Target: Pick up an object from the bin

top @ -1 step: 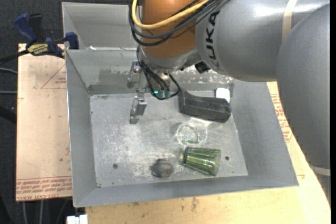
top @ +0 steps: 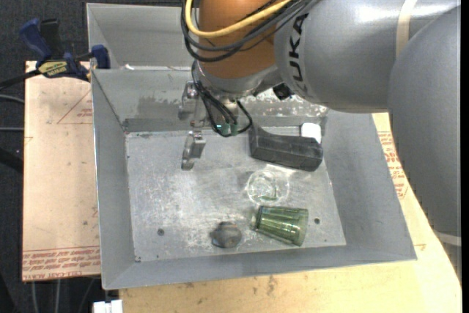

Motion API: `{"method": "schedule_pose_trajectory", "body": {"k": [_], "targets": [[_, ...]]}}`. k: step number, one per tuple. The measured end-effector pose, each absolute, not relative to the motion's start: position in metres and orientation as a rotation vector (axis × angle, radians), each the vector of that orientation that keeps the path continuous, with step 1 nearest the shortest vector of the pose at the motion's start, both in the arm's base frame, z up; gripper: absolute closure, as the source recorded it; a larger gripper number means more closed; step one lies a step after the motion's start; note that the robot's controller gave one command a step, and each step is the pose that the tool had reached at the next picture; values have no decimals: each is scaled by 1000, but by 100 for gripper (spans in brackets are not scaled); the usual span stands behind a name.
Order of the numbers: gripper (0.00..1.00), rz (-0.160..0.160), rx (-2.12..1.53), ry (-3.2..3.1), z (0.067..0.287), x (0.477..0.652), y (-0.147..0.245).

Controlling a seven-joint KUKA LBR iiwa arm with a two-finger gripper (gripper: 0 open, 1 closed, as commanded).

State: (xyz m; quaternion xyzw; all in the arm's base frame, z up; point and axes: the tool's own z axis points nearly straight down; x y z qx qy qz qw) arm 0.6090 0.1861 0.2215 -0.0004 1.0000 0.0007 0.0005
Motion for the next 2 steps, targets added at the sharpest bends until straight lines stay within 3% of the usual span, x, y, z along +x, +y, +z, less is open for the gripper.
{"method": "schedule_pose_trajectory", "body": {"k": [1, 2], "targets": [[0, 5, -116, 3133, 187, 602, 166], [0, 1, -502, 3102, 172, 556, 164]]}}
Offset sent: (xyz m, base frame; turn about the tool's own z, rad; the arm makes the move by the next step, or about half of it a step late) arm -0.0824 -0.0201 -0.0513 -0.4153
